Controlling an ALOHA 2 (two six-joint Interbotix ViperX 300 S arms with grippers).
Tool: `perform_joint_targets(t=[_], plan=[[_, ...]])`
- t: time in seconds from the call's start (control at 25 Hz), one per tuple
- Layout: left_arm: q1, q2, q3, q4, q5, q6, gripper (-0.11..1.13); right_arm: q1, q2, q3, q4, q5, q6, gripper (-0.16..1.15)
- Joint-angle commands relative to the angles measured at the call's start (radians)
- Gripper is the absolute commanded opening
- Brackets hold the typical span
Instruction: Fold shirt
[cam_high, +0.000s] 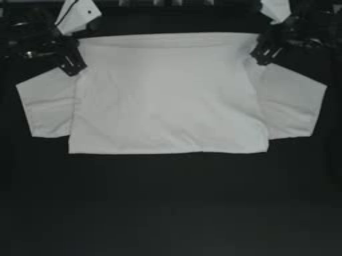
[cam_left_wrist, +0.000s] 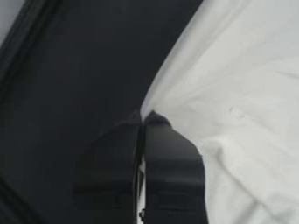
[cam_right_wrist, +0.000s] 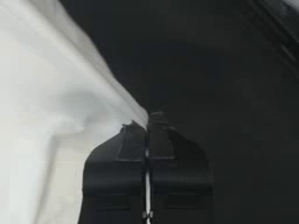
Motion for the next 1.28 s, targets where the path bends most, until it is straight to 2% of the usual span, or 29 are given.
perform_joint_targets(t=[0.04, 0.24, 0.48, 0.56, 0.64, 0.76, 0.84, 0.92, 1.0, 1.04, 1.16, 1.28], plan=[[0.046, 0.020, -0.021, 0.006, -0.028, 0.003, 0.06, -0.044, 0.018, -0.012, -0.009, -0.031, -0.002, 0.07], [0.071, 0.098, -0.031, 0.003, -0.041, 0.000, 0.06, -0.061, 0.083, -0.031, -0.006, -0.083, -0.002, 0.07], [0.072, 0.167, -0.061, -0.025, -0.043, 0.000, 0.08, -0.064, 0.149, -0.040, 0.026, -0.101, 0.002, 0.07], [0.072, 0.184, -0.069, -0.038, -0.044, 0.000, 0.12, -0.066, 0.158, -0.043, 0.028, -0.115, 0.002, 0.08], [0.071, 0.198, -0.077, -0.061, -0.043, 0.000, 0.20, -0.064, 0.166, -0.044, 0.046, -0.117, -0.002, 0.11], [0.071, 0.206, -0.092, -0.086, -0.040, 0.000, 0.40, -0.064, 0.178, -0.051, 0.058, -0.120, -0.005, 0.27], [0.066, 0.206, -0.103, -0.106, -0.041, 0.000, 0.56, -0.063, 0.181, -0.055, 0.066, -0.120, -0.005, 0.48], [0.066, 0.198, -0.114, -0.132, -0.041, 0.000, 0.72, -0.057, 0.181, -0.060, 0.069, -0.126, -0.006, 0.77], [0.066, 0.189, -0.123, -0.150, -0.046, 0.000, 0.85, -0.051, 0.181, -0.067, 0.072, -0.135, -0.008, 0.98], [0.064, 0.183, -0.129, -0.155, -0.046, 0.000, 0.92, -0.051, 0.183, -0.072, 0.078, -0.138, -0.008, 1.04], [0.060, 0.163, -0.140, -0.160, -0.044, 0.000, 1.00, -0.049, 0.181, -0.087, 0.086, -0.140, -0.008, 1.00], [0.052, 0.137, -0.152, -0.158, -0.037, 0.000, 1.00, -0.040, 0.176, -0.106, 0.087, -0.132, -0.008, 0.98]])
